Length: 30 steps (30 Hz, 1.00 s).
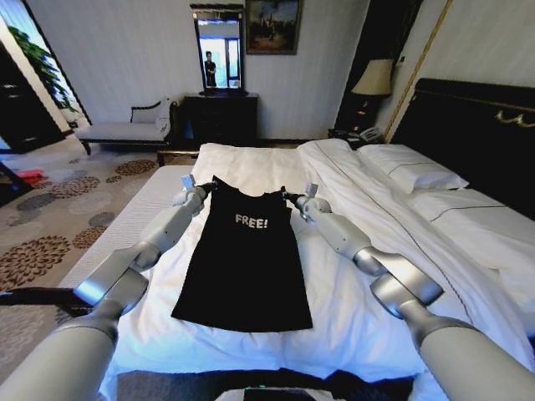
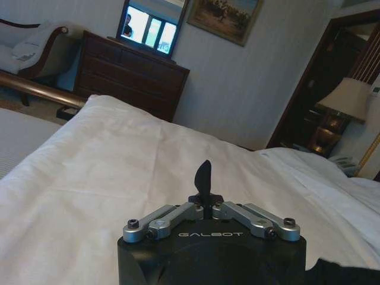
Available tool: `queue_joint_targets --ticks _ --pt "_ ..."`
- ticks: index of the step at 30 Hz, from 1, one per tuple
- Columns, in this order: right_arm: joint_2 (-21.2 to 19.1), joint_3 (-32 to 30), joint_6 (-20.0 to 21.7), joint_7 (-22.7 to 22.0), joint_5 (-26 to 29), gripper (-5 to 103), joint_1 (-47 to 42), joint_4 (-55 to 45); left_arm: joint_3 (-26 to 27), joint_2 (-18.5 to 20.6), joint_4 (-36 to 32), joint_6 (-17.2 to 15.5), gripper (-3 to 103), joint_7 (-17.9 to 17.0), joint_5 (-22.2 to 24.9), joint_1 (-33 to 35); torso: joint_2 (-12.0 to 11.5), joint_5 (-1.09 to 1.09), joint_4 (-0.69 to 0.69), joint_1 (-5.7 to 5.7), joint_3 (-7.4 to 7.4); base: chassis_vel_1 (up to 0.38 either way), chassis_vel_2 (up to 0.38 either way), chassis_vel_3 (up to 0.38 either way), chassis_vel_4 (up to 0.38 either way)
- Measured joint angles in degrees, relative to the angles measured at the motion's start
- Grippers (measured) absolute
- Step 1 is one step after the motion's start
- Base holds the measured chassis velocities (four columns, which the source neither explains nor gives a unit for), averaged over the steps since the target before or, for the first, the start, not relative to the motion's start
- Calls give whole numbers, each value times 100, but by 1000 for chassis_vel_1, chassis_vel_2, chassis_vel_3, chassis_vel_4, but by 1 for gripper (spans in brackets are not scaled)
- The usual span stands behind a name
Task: Fold the clothes on the bed.
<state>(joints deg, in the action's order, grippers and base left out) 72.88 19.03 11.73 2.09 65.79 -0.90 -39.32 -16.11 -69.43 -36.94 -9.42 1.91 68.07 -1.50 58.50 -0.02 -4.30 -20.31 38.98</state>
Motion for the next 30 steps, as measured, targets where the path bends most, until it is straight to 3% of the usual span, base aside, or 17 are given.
queue_joint_targets --ticks 7,16,22,26,29,30 --pt "-195 -73 -55 -86 -36 2 -194 -367 108 180 -416 -12 1 -27 -62 358 0 2 -4 0 0 0 0 0 0" --pt "-773 -446 -256 -387 -392 2 -970 -1664 165 576 -1742 -16 1 -181 -133 1076 1 3 -6 1 -1 0 0 0 0" --pt "-1145 -596 -266 -643 -374 2 -1276 -2421 610 956 -2835 -16 1 -559 -34 1667 1 3 0 1 -1 0 0 0 0" --pt "-1275 -582 -266 -764 -337 2 -1437 -2861 1038 1300 -3471 -30 1 -752 32 2147 1 1 -13 1 -1 0 0 0 0" --pt "-1337 -520 -235 -896 -252 2 -1616 -3380 1552 1776 -4302 -43 1 -939 84 2935 1 -1 6 1 -1 0 0 0 0" --pt "-1410 -519 -219 -934 -240 2 -1703 -3543 1653 1897 -4491 -43 1 -964 87 3116 1 0 6 1 -1 0 0 0 0"
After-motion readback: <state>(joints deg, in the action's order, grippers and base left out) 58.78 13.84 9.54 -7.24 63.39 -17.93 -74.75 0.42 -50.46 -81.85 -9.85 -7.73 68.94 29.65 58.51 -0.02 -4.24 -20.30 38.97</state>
